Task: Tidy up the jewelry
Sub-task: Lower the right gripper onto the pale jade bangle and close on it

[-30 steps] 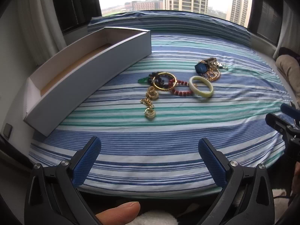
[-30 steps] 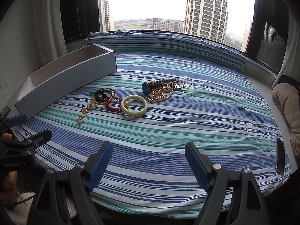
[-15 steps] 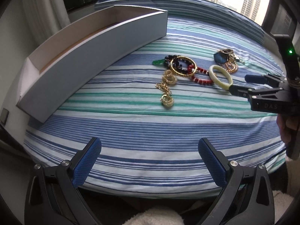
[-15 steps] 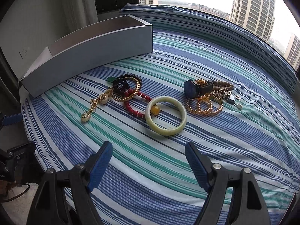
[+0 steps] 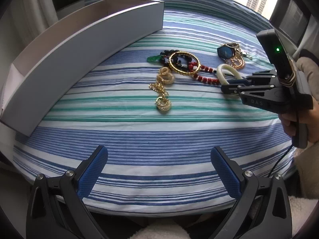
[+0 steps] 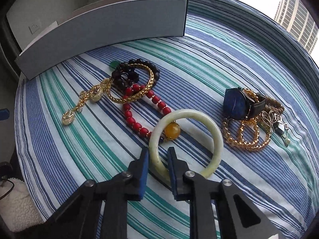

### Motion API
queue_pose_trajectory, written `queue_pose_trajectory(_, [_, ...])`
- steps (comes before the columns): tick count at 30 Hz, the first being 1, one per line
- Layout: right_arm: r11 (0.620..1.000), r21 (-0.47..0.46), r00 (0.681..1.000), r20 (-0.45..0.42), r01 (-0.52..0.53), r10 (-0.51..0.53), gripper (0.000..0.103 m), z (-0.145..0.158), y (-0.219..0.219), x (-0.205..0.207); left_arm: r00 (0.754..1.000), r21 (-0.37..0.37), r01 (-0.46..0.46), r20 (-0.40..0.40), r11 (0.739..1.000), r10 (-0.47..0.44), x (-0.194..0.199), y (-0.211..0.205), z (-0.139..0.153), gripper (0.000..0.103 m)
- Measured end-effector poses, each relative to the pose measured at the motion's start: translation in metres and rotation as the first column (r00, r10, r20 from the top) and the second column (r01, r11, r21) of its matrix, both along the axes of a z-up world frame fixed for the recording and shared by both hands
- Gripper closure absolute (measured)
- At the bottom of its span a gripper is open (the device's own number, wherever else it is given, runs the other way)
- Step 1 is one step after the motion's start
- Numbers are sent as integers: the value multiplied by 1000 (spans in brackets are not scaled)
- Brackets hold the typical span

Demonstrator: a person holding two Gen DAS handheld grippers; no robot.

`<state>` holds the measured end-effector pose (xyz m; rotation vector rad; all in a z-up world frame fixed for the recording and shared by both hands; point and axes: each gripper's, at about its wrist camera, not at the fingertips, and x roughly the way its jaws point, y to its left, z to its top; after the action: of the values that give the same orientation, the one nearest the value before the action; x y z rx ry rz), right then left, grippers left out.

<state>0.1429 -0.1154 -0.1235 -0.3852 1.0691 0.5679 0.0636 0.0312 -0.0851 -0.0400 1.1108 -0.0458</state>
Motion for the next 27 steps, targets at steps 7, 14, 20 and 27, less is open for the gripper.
queue_pose_trajectory(7, [1000, 27, 999, -43, 10, -9, 92, 15, -16, -37, 1000, -43, 12, -4, 999, -12, 12, 5, -4, 1])
queue_pose_trajectory(14, [995, 29, 991, -93, 99, -96, 92, 16, -51, -77, 995, -46, 93, 32, 995, -92, 31, -8, -1, 1])
queue_pose_trajectory(20, [969, 86, 966, -140, 231, -217, 90, 5, -76, -84, 925, -52, 359, 151, 932, -348, 71, -45, 6, 2])
queue_pose_trajectory(27, [914, 174, 927, -150, 367, -344, 75, 13, -105, -95, 838, -14, 538, 114, 843, -533, 117, -69, -18, 42])
